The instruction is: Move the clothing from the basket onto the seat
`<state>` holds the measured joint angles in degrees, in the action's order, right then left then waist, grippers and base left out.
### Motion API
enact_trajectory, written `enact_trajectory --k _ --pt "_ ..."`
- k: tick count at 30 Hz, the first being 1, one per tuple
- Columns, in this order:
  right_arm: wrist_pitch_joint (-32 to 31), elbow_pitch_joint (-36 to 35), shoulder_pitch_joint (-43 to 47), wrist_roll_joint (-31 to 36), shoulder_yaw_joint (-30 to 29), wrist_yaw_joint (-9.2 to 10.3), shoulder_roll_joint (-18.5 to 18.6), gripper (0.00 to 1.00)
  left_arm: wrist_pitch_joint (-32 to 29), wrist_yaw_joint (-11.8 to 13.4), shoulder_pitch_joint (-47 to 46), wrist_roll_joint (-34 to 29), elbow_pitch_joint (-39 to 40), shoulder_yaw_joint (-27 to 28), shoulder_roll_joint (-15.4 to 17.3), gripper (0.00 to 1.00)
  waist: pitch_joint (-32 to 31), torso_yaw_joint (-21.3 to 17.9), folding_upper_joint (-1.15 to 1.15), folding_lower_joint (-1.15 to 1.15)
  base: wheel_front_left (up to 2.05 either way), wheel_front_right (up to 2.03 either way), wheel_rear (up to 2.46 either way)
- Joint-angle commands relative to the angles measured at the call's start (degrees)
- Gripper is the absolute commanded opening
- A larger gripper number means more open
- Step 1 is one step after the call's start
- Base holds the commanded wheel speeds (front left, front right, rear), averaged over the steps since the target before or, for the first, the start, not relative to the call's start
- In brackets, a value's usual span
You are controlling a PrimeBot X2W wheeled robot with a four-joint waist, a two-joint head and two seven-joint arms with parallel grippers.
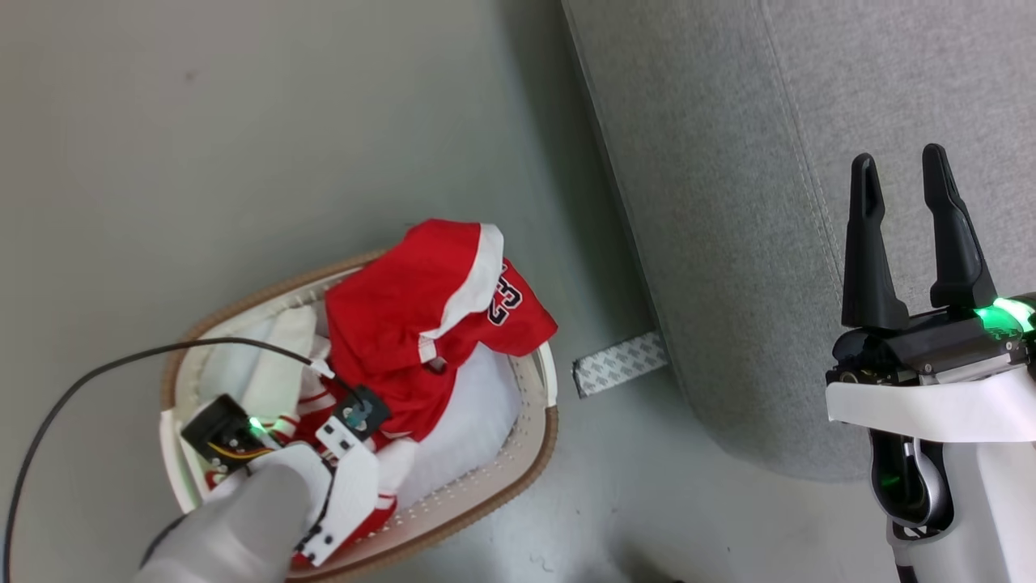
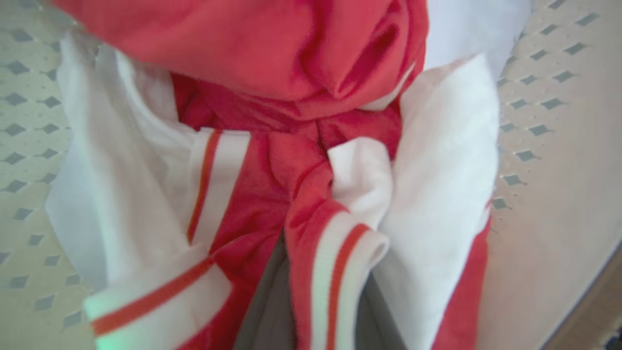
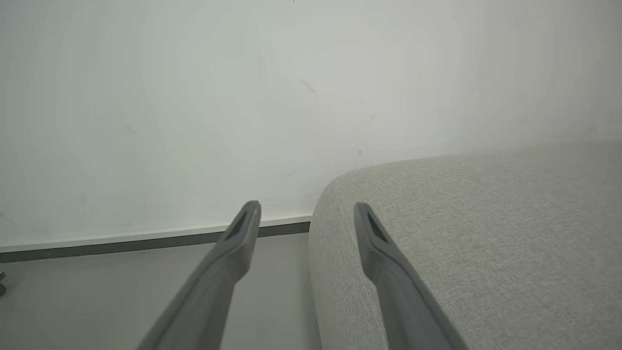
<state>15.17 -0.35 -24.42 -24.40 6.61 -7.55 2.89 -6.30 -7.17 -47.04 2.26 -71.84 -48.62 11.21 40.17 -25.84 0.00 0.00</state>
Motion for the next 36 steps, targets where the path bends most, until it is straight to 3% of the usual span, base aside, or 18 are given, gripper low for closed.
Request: enact_trajectory --k 1,17,26,36 --pt "-0.03 0.19 -0.28 0.41 -0.29 0.12 0.0 1.0 0.66 -0.19 0.33 1.17 -0.07 0.0 -0.47 0.0 -1.44 0.74 0.0 0.0 0.0 0.0 0.0" --pt "-0.04 3.45 4.32 7.71 -2.66 0.12 0.05 1.0 10.28 -0.34 7.13 8.71 2.01 -1.43 -7.35 0.0 -19.24 9.01 0.0 0.0 0.0 0.0 0.0" --pt "-0.03 5.37 8.07 10.75 -3.62 0.12 0.16 1.0 15.75 -0.35 10.51 15.82 6.16 -2.94 -8.21 0.0 -28.94 14.09 0.0 0.0 0.0 0.0 0.0" --pt "-0.03 7.34 14.06 9.05 -3.68 0.12 2.05 1.0 20.14 -0.24 14.11 23.43 13.44 -2.55 -8.26 0.0 -38.6 18.42 0.0 0.0 0.0 0.0 0.0"
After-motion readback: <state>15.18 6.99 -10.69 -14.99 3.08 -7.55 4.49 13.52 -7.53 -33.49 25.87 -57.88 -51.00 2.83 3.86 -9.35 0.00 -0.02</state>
